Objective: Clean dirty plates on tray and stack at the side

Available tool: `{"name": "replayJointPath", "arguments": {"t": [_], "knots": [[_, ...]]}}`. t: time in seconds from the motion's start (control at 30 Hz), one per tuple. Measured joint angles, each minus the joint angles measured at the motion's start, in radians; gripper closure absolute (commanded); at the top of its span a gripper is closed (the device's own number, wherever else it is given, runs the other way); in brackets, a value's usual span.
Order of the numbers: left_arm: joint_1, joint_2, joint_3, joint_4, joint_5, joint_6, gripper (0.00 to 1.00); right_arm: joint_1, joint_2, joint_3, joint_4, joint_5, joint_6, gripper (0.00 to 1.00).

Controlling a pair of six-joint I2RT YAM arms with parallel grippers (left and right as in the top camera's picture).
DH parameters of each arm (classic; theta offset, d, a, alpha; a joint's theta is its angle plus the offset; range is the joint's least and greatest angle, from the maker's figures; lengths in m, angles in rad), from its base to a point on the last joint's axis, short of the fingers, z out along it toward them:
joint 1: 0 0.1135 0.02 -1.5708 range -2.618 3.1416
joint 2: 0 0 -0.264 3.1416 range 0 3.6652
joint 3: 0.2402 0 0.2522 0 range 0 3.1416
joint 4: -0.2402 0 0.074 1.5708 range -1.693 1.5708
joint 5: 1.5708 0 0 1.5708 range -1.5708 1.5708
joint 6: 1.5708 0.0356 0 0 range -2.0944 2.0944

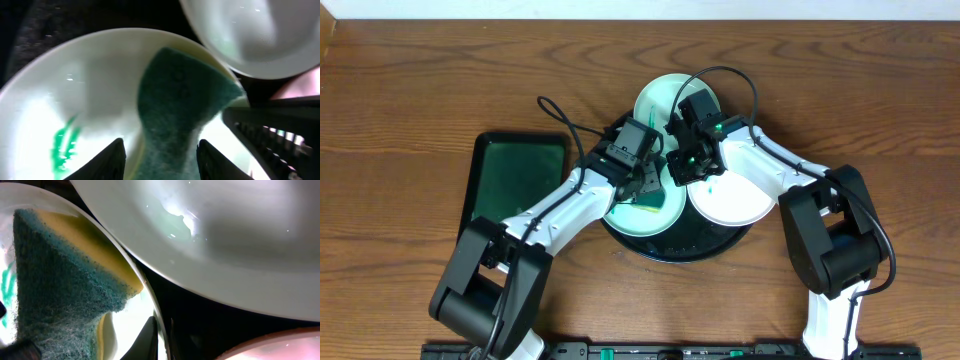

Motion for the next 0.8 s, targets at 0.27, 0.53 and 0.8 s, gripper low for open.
{"name": "replayJointPath", "arguments": {"t": [0.27,0.53,0.8], "knots": [[0.015,-0.029,0.0,-0.006,-0.002,0.052,0.51,0.0,0.0,0.0,0.0,-0.001,0.0,0.91],[-0.009,-0.008,0.0,0.034,0.027,0.073,0.51,0.0,0.0,0.0,0.0,-0.001,0.002,0.89],[-0.017,0.042,0.0,0.058,0.053,0.137,0.61,0.0,0.0,0.0,0.0,-0.004,0.003,0.89]]}}
